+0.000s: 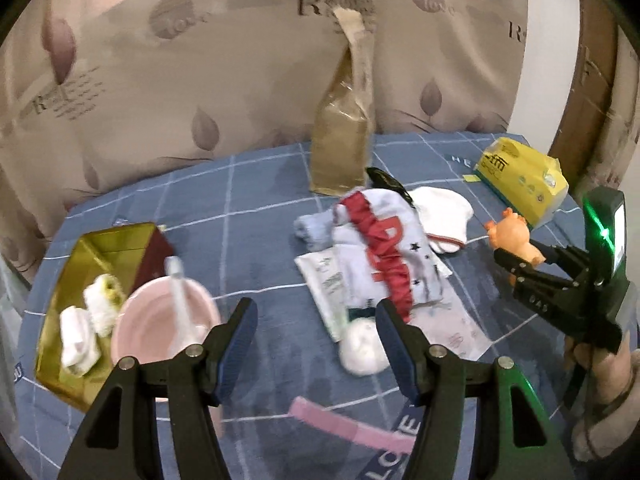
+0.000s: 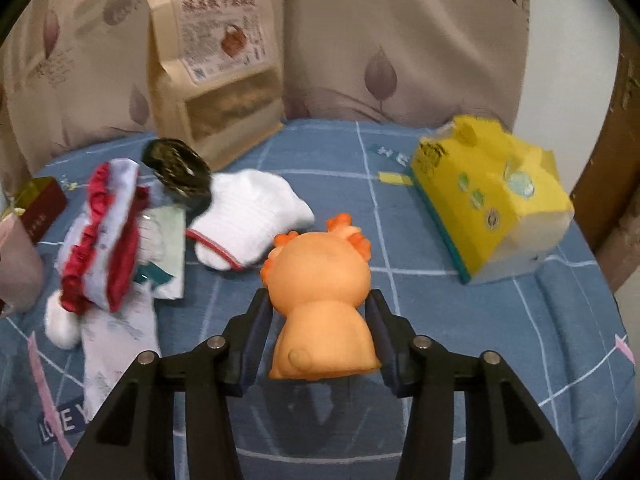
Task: Organize soft objects
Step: 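Grasp the white-and-red ruffled hat with the left gripper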
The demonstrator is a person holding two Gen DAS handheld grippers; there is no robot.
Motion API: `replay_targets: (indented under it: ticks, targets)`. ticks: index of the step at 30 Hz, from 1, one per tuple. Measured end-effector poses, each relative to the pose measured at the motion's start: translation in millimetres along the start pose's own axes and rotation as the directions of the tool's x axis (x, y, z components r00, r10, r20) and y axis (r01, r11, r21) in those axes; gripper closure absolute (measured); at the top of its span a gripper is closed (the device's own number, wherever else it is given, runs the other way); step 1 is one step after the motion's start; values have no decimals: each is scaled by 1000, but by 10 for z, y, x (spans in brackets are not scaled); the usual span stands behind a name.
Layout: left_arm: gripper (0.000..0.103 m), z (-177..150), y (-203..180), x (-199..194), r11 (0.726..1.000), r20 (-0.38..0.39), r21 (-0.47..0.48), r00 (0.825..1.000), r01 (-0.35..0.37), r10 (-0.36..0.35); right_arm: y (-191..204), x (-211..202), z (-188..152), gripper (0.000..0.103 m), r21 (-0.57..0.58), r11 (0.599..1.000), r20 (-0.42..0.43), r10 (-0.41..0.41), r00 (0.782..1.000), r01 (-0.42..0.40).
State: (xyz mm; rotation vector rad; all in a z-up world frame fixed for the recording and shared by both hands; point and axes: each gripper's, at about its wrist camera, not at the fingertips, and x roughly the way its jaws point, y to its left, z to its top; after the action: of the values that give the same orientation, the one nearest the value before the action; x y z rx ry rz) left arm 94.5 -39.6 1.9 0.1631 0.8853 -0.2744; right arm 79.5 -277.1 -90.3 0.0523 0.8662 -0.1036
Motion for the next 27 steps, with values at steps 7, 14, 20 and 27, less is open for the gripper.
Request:
replay_targets:
  ticks: [7, 14, 20, 27]
  targets:
    - [39, 173, -283, 293, 999, -68, -1, 996, 52, -52, -15, 121, -44, 57, 20, 1000, -5, -3, 1000, 3]
    - [39, 347, -499, 607, 994, -118, -26, 987, 103, -106, -80, 161, -50, 57, 64, 998, -23, 32, 999, -30]
    - [39, 448, -629, 918, 999, -140, 16, 989, 46, -43, -133, 240, -51, 58, 104, 993, -54, 63, 997, -57]
    - [60, 445, -562, 1012, 998, -107, -8, 992, 66, -67, -124, 242, -57, 58, 99, 994, -57, 58, 997, -53]
